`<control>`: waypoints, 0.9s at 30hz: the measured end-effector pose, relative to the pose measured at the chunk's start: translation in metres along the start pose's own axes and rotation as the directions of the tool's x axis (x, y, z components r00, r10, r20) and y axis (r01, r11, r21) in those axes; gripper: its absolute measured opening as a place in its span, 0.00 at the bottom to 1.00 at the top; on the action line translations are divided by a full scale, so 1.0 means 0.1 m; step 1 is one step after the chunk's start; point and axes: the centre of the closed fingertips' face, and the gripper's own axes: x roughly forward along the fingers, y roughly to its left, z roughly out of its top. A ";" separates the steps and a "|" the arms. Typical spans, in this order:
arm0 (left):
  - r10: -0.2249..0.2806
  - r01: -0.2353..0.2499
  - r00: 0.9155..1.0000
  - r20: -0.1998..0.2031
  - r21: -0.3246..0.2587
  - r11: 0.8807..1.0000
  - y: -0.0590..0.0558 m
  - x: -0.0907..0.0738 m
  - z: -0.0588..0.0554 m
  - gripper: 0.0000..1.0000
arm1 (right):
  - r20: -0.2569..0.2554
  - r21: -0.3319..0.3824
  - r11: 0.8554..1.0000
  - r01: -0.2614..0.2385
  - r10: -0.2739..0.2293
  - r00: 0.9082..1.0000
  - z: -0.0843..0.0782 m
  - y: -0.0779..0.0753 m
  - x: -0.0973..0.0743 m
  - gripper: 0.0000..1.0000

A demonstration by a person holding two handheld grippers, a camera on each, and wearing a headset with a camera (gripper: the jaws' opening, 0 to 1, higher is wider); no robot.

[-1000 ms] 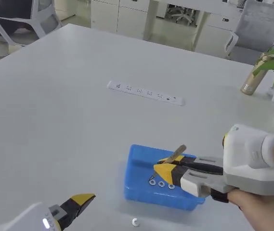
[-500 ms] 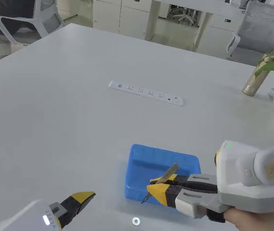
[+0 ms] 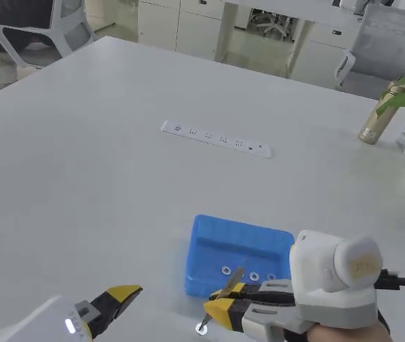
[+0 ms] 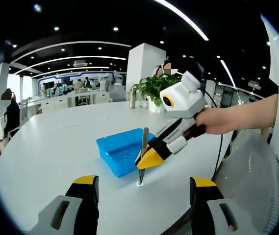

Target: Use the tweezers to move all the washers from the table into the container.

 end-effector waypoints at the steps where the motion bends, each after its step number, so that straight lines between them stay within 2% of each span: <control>1: 0.000 0.000 1.000 0.000 0.002 1.000 0.00 0.00 0.00 0.76 | -0.001 0.000 1.000 0.000 0.000 1.000 -0.01 0.00 0.01 0.04; 10: -0.001 0.001 1.000 -0.001 0.001 1.000 0.01 0.00 -0.01 0.76 | -0.030 -0.026 1.000 -0.006 0.005 1.000 -0.04 0.03 0.04 0.04; 17: 0.002 -0.002 1.000 -0.002 0.002 1.000 0.02 0.00 -0.02 0.76 | -0.057 -0.099 0.995 -0.001 -0.005 0.998 -0.07 0.07 0.05 0.04; 23: -0.001 0.001 1.000 -0.007 0.004 1.000 0.01 0.00 -0.02 0.76 | -0.087 -0.218 0.976 -0.007 -0.012 0.996 -0.11 0.13 0.09 0.04; 27: -0.002 0.002 1.000 -0.010 0.005 1.000 0.01 0.00 -0.03 0.75 | -0.103 -0.300 0.954 -0.008 -0.024 0.994 -0.13 0.17 0.09 0.04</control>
